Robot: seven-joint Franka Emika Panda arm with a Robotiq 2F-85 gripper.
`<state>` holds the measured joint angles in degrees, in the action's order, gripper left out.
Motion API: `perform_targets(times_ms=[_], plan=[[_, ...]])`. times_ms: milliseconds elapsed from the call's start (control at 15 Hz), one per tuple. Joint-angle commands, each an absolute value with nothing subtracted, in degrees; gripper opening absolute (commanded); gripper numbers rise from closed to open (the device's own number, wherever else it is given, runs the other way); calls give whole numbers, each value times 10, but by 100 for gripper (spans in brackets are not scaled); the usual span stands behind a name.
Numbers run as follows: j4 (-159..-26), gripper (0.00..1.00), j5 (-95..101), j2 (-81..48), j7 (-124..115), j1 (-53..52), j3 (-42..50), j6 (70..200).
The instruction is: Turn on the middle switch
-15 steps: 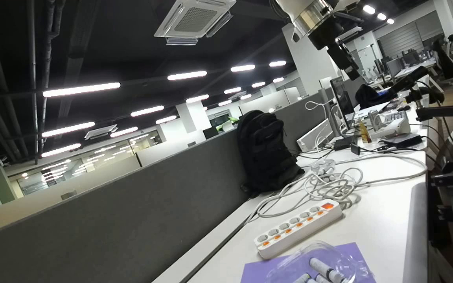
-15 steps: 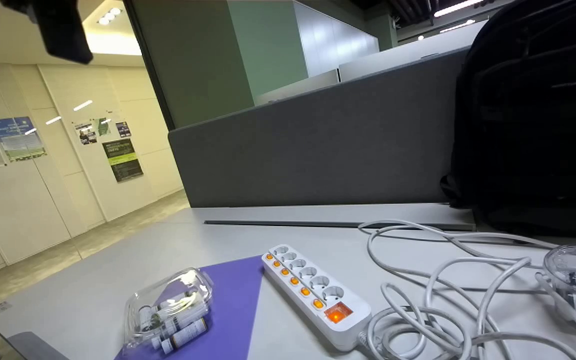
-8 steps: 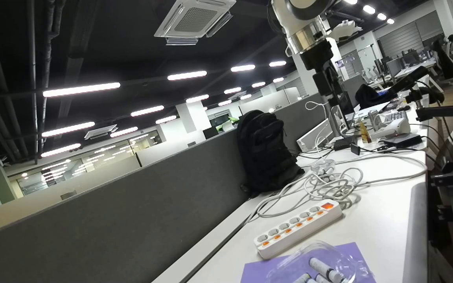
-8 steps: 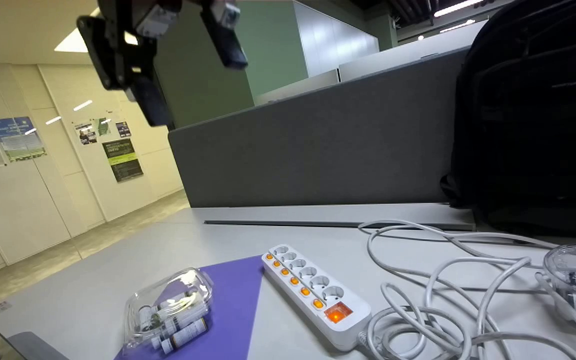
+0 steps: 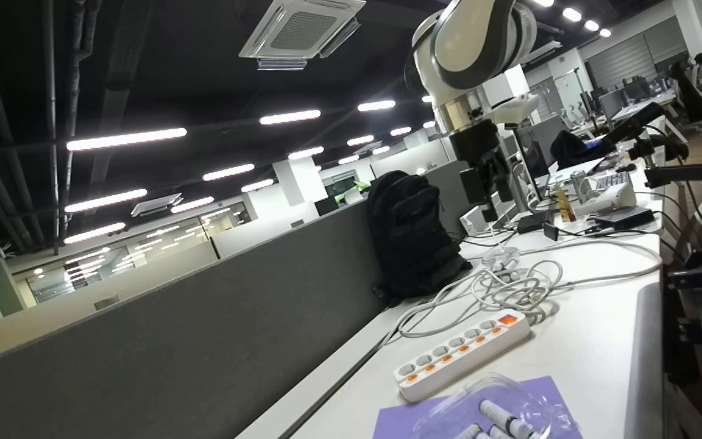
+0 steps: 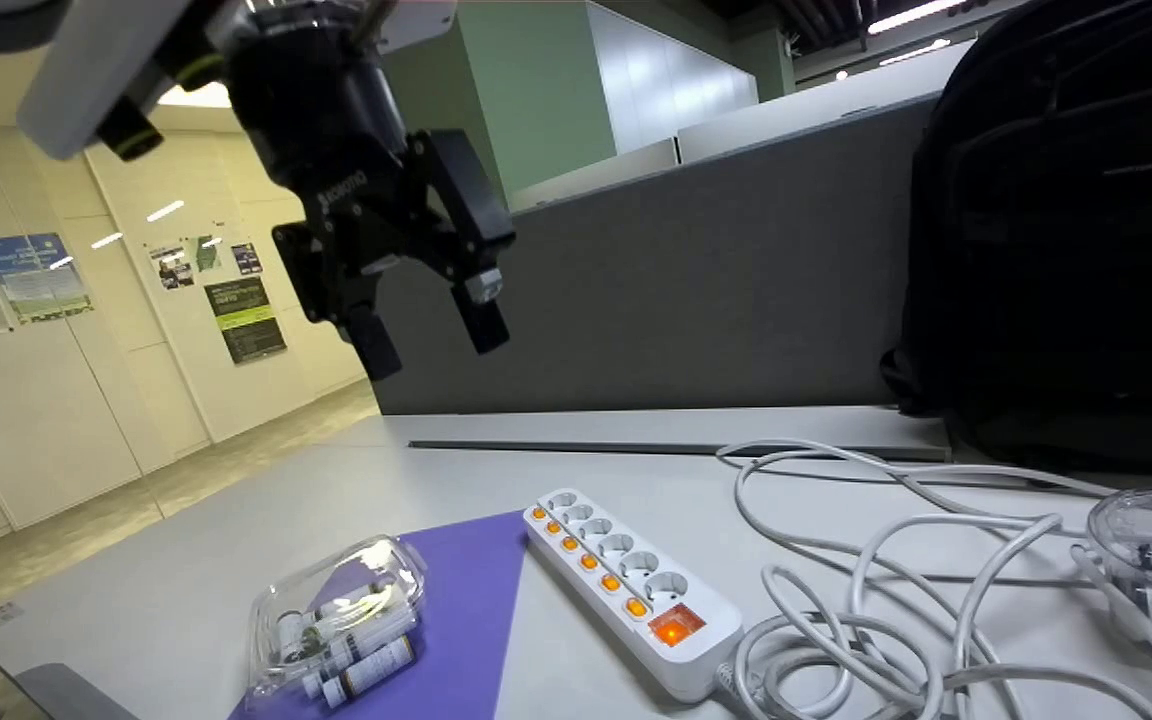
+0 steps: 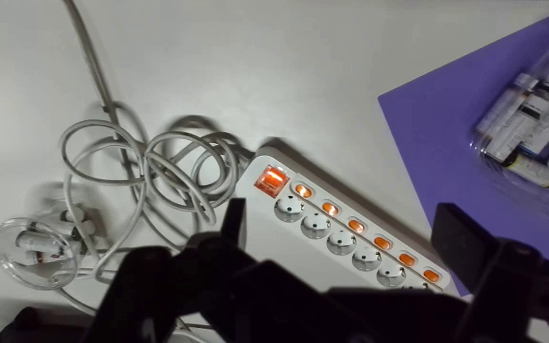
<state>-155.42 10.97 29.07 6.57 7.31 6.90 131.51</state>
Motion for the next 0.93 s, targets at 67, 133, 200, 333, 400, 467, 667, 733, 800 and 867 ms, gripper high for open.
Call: perform_targets(times_ms=[67, 133, 200, 333, 400, 467, 667, 733, 800, 867], plan=[[-1511, 100, 97, 175, 23, 70, 48, 1393], [-1504, 100, 97, 158, 24, 70, 47, 1408], [-1499, 100, 101, 146, 25, 72, 47, 1421], [-1522, 100, 99, 167, 46, 70, 51, 1419], [-1513, 100, 99, 155, 47, 70, 51, 1420], [-1507, 100, 99, 149, 47, 70, 52, 1420], [-1509, 100, 118, 145, 21, 78, 45, 1446], [-1510, 100, 115, 136, 11, 77, 43, 1464], [-1512, 100, 106, 121, 5, 73, 43, 1494], [-1516, 100, 113, 106, -9, 76, 39, 1533]])
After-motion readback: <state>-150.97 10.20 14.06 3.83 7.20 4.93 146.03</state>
